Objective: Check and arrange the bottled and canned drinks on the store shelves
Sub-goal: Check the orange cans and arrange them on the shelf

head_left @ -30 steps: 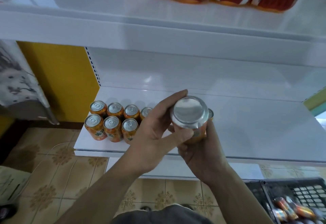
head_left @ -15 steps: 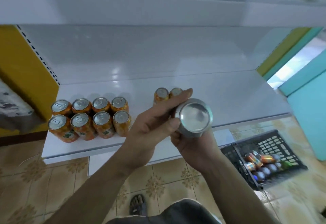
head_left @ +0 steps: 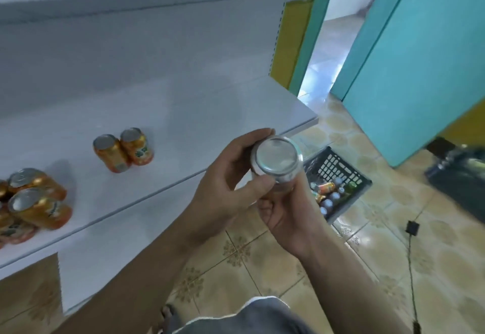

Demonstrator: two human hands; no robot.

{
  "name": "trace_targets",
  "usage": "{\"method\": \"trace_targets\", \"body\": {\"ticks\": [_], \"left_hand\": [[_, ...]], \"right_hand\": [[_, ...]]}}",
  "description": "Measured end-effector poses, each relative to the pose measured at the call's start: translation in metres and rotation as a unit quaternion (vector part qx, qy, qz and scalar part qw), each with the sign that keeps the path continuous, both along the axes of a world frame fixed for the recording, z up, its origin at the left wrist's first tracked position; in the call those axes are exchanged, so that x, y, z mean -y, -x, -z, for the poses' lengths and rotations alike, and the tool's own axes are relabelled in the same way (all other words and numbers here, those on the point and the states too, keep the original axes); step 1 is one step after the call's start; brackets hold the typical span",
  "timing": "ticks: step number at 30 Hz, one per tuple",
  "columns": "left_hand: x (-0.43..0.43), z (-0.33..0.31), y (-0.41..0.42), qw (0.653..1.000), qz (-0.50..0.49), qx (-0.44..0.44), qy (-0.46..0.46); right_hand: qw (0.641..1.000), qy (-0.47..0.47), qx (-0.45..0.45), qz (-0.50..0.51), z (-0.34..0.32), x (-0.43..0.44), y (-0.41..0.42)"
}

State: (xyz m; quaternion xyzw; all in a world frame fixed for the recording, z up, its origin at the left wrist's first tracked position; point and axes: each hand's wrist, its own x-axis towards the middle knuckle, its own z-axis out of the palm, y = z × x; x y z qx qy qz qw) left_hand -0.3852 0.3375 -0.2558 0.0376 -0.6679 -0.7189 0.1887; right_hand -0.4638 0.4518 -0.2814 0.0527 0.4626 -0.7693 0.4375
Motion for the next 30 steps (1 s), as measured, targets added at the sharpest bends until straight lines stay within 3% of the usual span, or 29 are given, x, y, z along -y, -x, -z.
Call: {"method": "trace_targets", "body": {"ticks": [8, 17, 22, 30], "left_hand": [[-0.11, 0.012, 0.098, 0.992, 0.065, 0.082, 0.065], [-0.138, 0.082, 0.208, 0.976, 0.08, 0.183, 0.08], [-0.133, 0.159, 0.286, 0.943, 0.088, 0.312, 0.079], [-0.143, 0.252, 0.366, 0.855, 0.114, 0.495, 0.103]], "right_hand": [[0.995, 0.01, 0.087, 0.053, 0.027, -0.124, 0.07], [0.977, -0.016, 0.186, 0.102, 0.091, -0.177, 0.166], [0.956, -0.143, 0.207, 0.151, 0.133, -0.196, 0.243], [0.884, -0.364, 0.204, 0.208, 0.232, -0.233, 0.346]]}}
